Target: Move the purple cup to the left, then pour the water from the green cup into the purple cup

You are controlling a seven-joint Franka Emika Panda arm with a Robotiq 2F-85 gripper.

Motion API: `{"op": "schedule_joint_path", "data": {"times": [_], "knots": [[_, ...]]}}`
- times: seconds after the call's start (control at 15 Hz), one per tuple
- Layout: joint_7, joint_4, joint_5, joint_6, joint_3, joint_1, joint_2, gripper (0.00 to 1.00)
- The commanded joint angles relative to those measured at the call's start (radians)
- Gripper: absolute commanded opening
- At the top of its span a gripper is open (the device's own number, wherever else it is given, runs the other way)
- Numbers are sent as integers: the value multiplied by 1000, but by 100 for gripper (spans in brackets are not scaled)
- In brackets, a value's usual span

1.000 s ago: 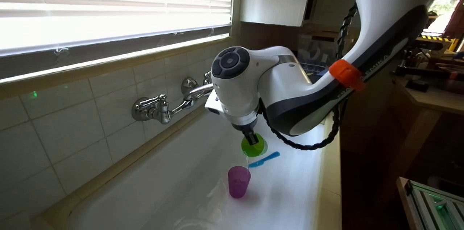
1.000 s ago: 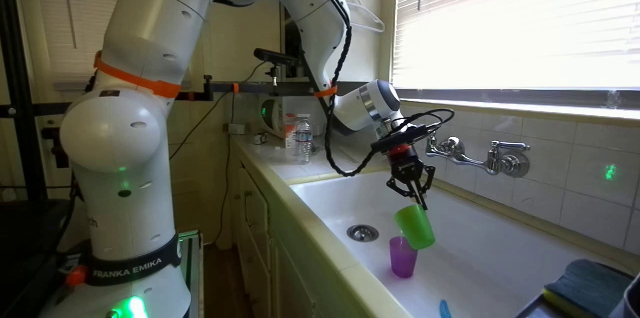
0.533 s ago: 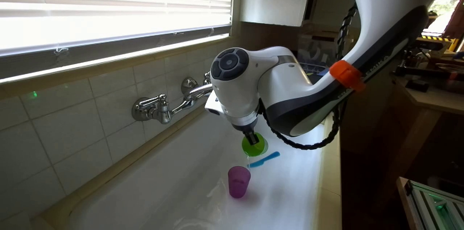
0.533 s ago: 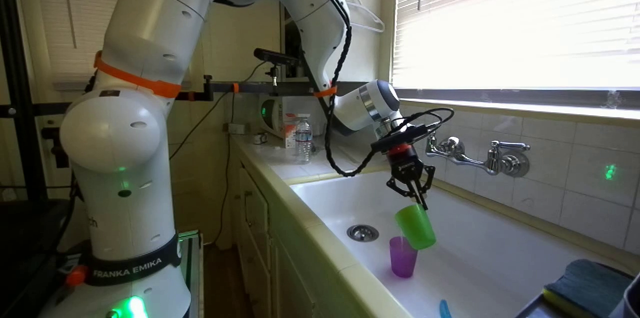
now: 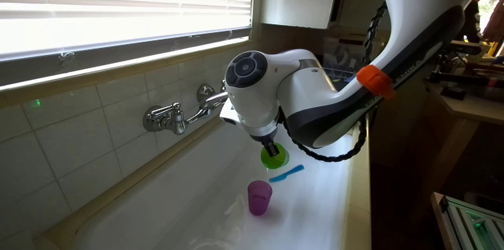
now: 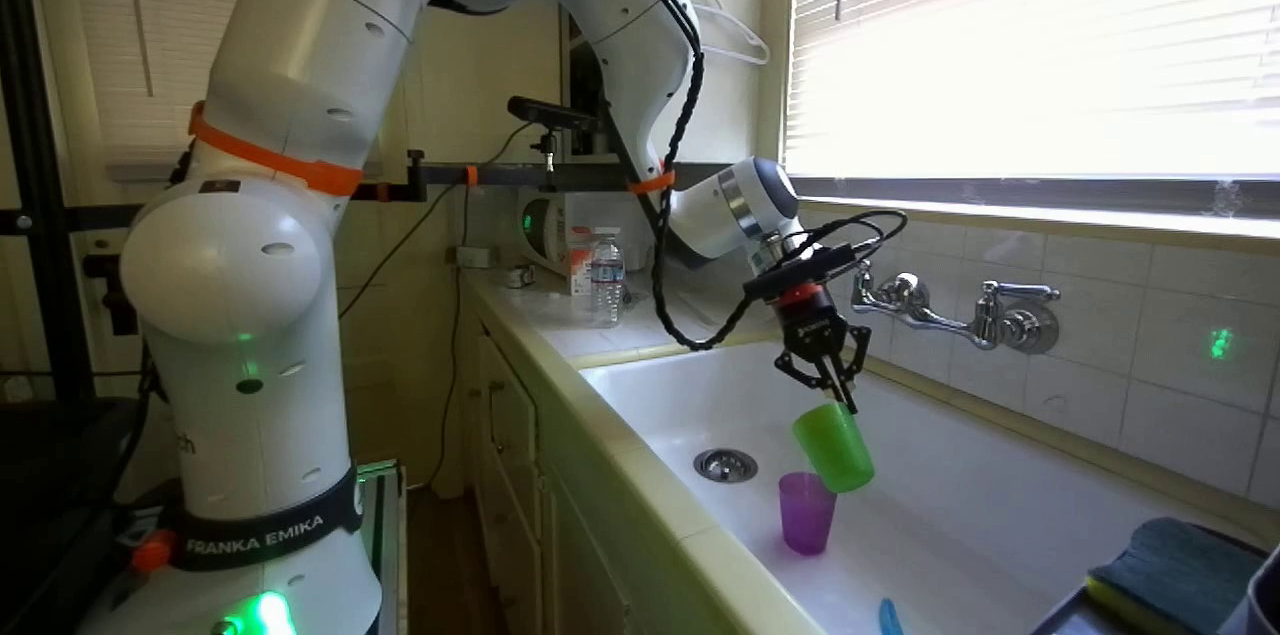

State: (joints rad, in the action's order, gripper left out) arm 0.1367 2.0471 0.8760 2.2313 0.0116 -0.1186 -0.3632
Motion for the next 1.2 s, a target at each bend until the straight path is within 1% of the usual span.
{"op": "schedule_joint_path", "data": {"times": [0.0, 0.73, 1.13], "knots": [[-25, -19, 30, -41, 10, -7, -14, 1], [-27, -28, 28, -41, 14, -9, -35, 1], [-24, -21, -6, -7, 16, 18, -23, 1]]}}
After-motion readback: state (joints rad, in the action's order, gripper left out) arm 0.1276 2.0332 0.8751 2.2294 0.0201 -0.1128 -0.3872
